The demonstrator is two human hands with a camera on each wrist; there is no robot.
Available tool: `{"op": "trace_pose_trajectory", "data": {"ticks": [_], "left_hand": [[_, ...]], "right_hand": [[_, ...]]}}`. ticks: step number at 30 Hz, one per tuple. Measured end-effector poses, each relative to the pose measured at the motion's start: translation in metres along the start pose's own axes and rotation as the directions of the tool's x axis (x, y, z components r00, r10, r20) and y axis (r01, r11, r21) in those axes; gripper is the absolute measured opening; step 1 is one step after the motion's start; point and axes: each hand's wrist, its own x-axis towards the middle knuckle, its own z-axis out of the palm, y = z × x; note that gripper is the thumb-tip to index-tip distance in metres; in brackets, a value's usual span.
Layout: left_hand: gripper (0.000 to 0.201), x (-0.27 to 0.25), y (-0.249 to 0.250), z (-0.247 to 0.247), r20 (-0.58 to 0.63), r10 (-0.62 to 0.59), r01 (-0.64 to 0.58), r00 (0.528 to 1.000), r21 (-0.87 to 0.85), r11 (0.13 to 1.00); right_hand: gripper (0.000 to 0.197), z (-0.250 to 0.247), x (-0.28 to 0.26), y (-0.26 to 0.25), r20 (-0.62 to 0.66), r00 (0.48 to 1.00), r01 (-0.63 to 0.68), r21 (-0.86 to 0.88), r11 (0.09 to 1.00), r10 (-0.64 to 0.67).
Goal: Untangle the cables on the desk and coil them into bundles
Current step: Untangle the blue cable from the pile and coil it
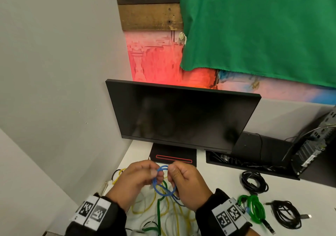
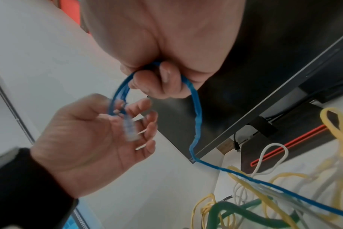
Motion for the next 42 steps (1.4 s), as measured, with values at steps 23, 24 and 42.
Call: {"op": "trace_pose_trajectory", "data": {"ticks": [23, 24, 42], "left_hand": [[0.017, 0.012, 0.016, -0.004, -0.111, -0.047, -0.051, 0.993, -0.742, 0.668], [0.017, 0.013, 0.018, -0.004, -0.122, -0.039, -0.064, 0.992, -0.738, 0.671], [0.018, 0.024, 0.007, -0.013, -0.49, 0.129, -0.251, 0.862, -0.192, 0.949]], "right_hand": [[0.003, -0.001, 0.002, 0.054, 0.183, 0.922, -0.377, 0.223, 0.899, 0.341], [0.012, 0.003, 0.0, 0.054, 0.229, 0.912, -0.391, 0.228, 0.892, 0.341], [0.013, 0.021, 0.005, 0.013, 0.314, 0.931, -0.23, 0.117, 0.966, 0.184]]}}
